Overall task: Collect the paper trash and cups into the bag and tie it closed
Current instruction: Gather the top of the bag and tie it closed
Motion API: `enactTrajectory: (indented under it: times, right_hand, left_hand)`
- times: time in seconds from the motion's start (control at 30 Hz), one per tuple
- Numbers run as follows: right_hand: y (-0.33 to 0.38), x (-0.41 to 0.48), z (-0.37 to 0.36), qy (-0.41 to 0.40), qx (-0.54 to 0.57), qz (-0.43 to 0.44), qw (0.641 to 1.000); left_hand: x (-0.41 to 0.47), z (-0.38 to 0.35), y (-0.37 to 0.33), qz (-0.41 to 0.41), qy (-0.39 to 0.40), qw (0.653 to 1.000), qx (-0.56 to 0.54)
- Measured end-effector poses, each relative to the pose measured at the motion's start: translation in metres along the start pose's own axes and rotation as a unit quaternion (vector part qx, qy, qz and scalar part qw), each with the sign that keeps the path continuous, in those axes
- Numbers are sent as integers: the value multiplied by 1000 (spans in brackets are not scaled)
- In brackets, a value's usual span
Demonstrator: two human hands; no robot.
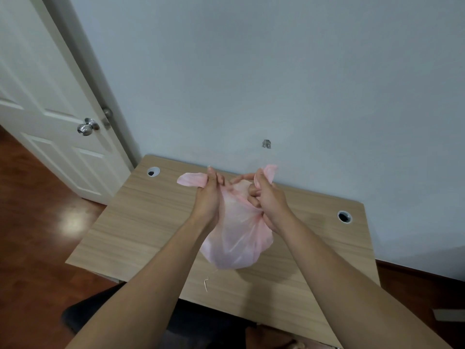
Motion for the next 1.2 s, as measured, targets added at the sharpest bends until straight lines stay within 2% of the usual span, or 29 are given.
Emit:
enactTrajectory:
  times: [0.1,0.17,0.27,0.47,0.53,0.6,0.67,0.73,0.8,0.9,1.03,1.2]
  right_hand:
    - [-4,3,3,-21,40,-23,999]
    - [-8,2,2,-27,-9,-23,999]
    - [-11,0,1,-32,-34,-39,998]
    - [-21,1,8,-54,80,-104,990]
    - [-25,1,9,-71,106,-107,986]
    - [-26,0,10,-68,67,-97,991]
    - [-25,-2,11,-39,-37,-69,996]
    - [-26,-2,12,-10,-130,-28,991]
    - [-25,-4,9,16,-175,20,984]
    - [-26,-5,3,53,-205,38,977]
    - [-21,-7,1,56,-219,22,974]
    - [-19,-17,-3,152,-235,20,960]
  left_hand:
    - [2,0,5,12,-14,1000,13]
    - [1,-3,4,13,-2,997,76]
    - [-2,-10,0,53,19,997,57]
    - [6,3,12,135,39,989,43]
    - [5,6,11,131,56,988,53]
    - [1,6,10,114,59,990,61]
    - [-3,7,13,105,41,989,99]
    - [-8,7,15,88,52,984,145]
    - [-12,5,13,80,89,979,168]
    - [-17,1,11,94,151,963,201]
    - [-11,8,16,67,152,960,227]
    - [-10,13,27,82,78,974,197]
Point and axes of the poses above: each hand's wrist, its own x-axis towards the middle knuckle, its own z-axis out of the back of the hand, y = z × x, the point moved 3 cm from there along x, towards the middle knuckle, and after that the axes turned 2 degrees about x, right-handed, at the moved point
